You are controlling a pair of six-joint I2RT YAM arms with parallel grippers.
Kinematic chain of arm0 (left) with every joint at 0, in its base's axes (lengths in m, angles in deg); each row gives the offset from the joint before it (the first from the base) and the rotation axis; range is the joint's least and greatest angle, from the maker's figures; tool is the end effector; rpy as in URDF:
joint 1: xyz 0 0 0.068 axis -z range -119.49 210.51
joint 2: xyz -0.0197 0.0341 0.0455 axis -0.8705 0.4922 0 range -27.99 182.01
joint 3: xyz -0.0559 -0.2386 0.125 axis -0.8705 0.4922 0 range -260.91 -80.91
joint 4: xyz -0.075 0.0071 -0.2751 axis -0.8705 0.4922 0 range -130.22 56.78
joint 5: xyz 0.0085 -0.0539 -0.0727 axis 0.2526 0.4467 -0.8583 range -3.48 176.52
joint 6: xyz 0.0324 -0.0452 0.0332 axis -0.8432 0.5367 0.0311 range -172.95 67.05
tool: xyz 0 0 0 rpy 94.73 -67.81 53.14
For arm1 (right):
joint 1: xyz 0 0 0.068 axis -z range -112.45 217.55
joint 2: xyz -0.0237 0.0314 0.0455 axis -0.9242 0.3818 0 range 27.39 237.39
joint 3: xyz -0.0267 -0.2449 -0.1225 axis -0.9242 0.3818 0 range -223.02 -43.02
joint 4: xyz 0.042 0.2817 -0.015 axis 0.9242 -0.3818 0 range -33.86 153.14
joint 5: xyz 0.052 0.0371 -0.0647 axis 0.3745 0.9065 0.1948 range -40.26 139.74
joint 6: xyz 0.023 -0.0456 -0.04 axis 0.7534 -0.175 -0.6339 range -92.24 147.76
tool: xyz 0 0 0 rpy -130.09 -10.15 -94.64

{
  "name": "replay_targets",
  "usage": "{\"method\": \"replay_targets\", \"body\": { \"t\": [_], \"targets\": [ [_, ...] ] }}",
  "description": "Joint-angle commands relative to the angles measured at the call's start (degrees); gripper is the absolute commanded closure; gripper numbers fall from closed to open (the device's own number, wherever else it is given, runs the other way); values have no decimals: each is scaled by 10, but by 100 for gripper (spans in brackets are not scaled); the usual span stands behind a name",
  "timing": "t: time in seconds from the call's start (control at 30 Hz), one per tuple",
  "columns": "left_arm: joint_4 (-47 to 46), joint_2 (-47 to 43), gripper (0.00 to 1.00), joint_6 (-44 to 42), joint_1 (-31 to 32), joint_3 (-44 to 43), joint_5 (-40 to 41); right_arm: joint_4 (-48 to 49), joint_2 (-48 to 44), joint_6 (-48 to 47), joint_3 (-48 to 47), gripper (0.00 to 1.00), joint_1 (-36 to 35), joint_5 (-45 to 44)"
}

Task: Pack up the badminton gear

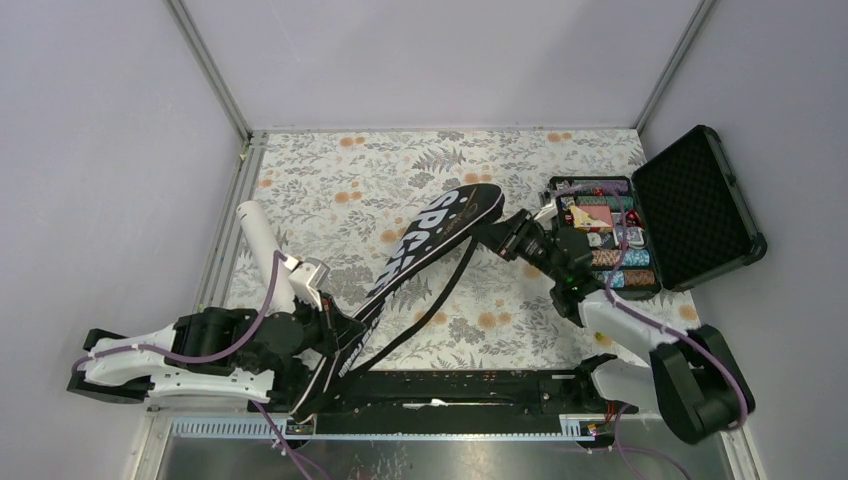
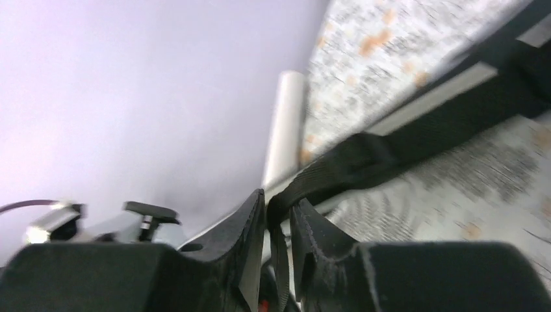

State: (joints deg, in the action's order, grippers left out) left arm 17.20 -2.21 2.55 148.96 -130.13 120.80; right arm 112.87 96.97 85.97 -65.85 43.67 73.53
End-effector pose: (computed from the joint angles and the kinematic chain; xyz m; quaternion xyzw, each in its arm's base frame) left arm 0.0312 -0.0993 0.3272 0.1065 0.8483 -0.3461 0.3863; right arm 0.2443 0.1304 0.2137 0.0560 0.6878 0.5731 0.4421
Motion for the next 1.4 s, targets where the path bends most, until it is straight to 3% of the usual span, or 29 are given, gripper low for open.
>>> {"method": "replay_targets", "body": {
  "t": [0.0, 0.1, 0.27, 0.43, 0.63, 0.9, 1.13, 1.37],
  "targets": [
    [-41, 1, 100, 15, 2, 4, 20, -33, -82, 32, -69, 73, -1, 10],
    [-49, -9, 100, 11, 2, 10, 19, -115, -87, -5, -104, 69, -15, -22],
    [-92, -36, 100, 0, 2, 32, 19, -91, -21, 21, -142, 63, -25, -38],
    [-97, -39, 100, 0, 2, 38, 12, -156, 41, -10, -257, 60, -43, -64],
    [-97, -26, 100, -4, 2, 26, 10, -450, 129, -141, -427, 44, -81, -79],
    [-97, -44, 100, -2, 2, 20, 9, -646, 96, -240, -464, 21, -82, -109],
    [-98, -79, 100, 5, 2, 30, 14, -659, 3, -323, -434, 20, -73, -90],
    [-93, -95, 100, 16, 2, 44, 7, -573, -96, -489, -315, 26, -62, -136]
  ]
}}
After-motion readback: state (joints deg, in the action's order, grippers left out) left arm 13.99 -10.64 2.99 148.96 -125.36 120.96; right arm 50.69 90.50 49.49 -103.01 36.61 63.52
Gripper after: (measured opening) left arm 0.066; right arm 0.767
